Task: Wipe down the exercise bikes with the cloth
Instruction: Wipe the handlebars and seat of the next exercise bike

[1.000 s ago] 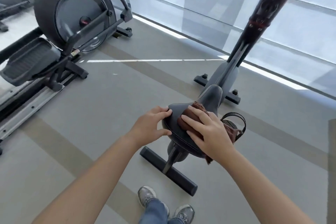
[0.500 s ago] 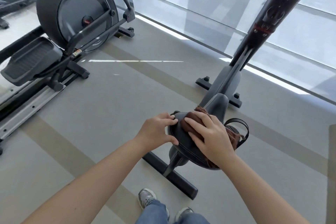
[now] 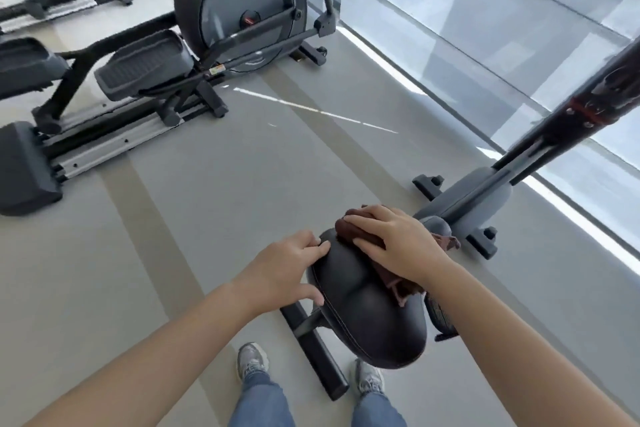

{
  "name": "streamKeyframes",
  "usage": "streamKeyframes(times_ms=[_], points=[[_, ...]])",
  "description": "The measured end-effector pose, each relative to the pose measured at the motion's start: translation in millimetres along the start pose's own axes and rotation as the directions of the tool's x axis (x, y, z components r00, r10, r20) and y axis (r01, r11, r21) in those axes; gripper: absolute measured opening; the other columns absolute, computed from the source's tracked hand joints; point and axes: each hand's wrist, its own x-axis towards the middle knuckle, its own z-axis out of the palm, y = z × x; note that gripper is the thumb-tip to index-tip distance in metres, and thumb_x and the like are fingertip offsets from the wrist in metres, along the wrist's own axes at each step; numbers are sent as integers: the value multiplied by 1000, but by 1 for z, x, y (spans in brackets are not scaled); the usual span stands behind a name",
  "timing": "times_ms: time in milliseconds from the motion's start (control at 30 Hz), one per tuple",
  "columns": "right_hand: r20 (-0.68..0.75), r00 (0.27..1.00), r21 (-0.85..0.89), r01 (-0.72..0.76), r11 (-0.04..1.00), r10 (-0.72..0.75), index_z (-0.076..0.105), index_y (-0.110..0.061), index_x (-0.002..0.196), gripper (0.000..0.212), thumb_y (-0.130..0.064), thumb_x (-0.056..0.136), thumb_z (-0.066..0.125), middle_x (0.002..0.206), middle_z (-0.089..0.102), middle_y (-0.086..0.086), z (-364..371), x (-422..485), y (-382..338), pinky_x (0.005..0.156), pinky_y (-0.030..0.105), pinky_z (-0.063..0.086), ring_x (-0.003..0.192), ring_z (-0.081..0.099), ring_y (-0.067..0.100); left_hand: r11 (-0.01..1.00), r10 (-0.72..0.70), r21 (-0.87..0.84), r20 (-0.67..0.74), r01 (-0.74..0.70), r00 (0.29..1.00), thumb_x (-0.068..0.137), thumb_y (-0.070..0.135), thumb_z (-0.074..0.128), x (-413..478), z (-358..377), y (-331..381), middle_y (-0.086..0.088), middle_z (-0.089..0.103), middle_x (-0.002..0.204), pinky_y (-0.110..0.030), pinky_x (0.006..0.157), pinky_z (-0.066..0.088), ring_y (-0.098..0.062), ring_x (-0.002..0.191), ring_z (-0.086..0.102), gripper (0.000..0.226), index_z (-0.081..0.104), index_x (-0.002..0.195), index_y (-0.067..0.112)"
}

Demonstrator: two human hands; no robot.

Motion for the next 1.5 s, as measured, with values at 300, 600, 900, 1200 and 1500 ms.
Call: streamKeyframes(times_ms=[300, 600, 900, 1200, 1500], points=[[246, 929, 282, 204, 937, -276, 58, -33, 121, 32, -32, 89, 55, 125, 55, -7, 5, 55, -11, 91, 23, 38, 112, 52, 12, 982, -187, -69, -376, 174, 907, 53, 16, 85, -27, 26, 37, -13, 66, 102, -42, 84, 49, -26, 94, 63, 61, 64, 108, 1], [450, 831, 418, 127, 900, -327, 57, -30, 121, 31, -28, 90, 55, 107, 56, -8, -6, 72, 33, 86, 13, 38, 98, 54, 11, 942, -335, -183, -499, 281, 799, 57, 1, 81, -35, 46, 59, -13, 69, 92, -36, 82, 51, -26, 86, 67, 45, 68, 100, -2], [579, 672, 340, 314, 886, -461, 61, -36, 114, 28, -34, 87, 58, 115, 55, -10, 9, 99, -18, 89, 26, 39, 101, 53, 11, 887, -456, -310, -469, 342, 757, 68, 7, 75, -33, 46, 60, -7, 65, 113, -34, 91, 45, -24, 101, 61, 42, 66, 108, 4], [511, 786, 528, 32, 848, -348, 58, -35, 113, 26, -26, 89, 58, 110, 59, -5, 0, 78, 27, 79, 2, 38, 100, 55, 10, 930, -335, 34, -322, 365, 885, 64, 10, 78, -27, 33, 66, -15, 61, 117, -42, 80, 51, -33, 89, 63, 49, 62, 109, -2], [486, 834, 270, 143, 952, -263, 51, -44, 123, 36, -36, 88, 55, 111, 56, -11, -31, 45, 68, 87, 26, 39, 97, 53, 12, 922, -383, 6, -123, 387, 915, 75, 34, 70, -7, 22, 66, 7, 28, 148, -23, 102, 21, -13, 130, 31, 76, 32, 140, 23]])
